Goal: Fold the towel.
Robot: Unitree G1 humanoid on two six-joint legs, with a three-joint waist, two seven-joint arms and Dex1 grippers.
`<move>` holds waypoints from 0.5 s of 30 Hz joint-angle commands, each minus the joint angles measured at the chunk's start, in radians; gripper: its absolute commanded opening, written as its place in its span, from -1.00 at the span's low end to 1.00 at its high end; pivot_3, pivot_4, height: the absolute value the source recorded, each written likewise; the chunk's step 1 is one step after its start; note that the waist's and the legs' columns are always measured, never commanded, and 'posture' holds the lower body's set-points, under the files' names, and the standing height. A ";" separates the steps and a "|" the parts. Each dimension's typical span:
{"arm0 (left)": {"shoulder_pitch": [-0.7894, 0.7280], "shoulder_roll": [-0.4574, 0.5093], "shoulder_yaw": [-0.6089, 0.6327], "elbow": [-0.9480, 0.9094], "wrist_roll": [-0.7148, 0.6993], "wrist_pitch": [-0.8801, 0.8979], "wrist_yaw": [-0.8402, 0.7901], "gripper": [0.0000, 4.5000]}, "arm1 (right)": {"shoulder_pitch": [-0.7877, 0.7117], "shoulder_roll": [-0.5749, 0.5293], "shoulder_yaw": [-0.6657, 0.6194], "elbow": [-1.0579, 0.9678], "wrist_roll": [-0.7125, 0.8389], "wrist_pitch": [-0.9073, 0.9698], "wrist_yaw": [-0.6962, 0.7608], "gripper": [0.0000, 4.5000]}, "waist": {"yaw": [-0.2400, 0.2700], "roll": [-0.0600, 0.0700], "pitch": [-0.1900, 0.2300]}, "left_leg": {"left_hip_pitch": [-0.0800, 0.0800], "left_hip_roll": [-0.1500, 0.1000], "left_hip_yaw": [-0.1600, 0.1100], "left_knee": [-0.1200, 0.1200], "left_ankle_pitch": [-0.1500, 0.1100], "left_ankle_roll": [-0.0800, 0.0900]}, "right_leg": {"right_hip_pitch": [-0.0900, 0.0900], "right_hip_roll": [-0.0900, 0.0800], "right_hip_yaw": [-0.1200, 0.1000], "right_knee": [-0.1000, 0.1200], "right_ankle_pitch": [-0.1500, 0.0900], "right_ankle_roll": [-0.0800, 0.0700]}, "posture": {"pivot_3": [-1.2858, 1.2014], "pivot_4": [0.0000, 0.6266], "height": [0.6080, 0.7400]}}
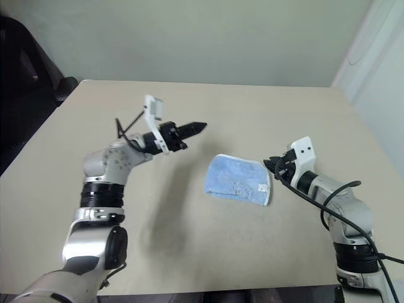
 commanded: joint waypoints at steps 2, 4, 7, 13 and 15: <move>0.034 0.061 -0.013 -0.036 0.032 -0.019 -0.004 -1.00 | 0.009 -0.074 0.000 -0.092 0.018 -0.016 0.065 0.15 | 0.001 0.000 0.000 | 0.000 0.000 0.000 0.000 0.000 0.001 | 0.000 0.000 0.000 -0.001 -0.001 0.002 | 0.03 -0.52 1.00; 0.063 0.092 -0.048 -0.032 0.070 -0.044 -0.018 -1.00 | 0.005 -0.107 0.020 -0.106 0.009 -0.025 0.093 0.47 | 0.001 0.000 0.000 | 0.000 0.000 0.000 0.001 0.000 0.001 | 0.000 0.000 0.000 -0.001 -0.001 0.002 | 0.03 -0.52 1.00; 0.107 0.119 -0.073 -0.043 0.094 -0.066 -0.038 -1.00 | 0.025 -0.179 0.079 -0.128 -0.048 -0.077 0.144 0.91 | 0.002 0.000 0.000 | 0.000 -0.001 0.000 0.002 0.000 0.001 | 0.000 -0.001 0.000 0.000 -0.001 0.002 | 0.03 -0.52 1.00; 0.165 0.117 -0.090 -0.092 0.108 -0.065 -0.030 -1.00 | 0.041 -0.129 -0.022 -0.066 0.091 0.046 0.124 0.98 | 0.002 -0.001 0.000 | -0.001 -0.001 0.000 0.003 0.001 0.002 | -0.001 -0.001 0.000 0.001 -0.001 0.001 | 0.03 -0.52 1.00; 0.175 0.111 -0.090 -0.109 0.102 -0.055 -0.026 -1.00 | 0.048 -0.095 -0.093 -0.028 0.184 0.146 0.117 0.98 | 0.003 0.000 0.000 | -0.002 -0.001 0.000 0.003 0.001 0.002 | 0.000 -0.001 0.000 0.001 -0.001 0.001 | 0.03 -0.52 1.00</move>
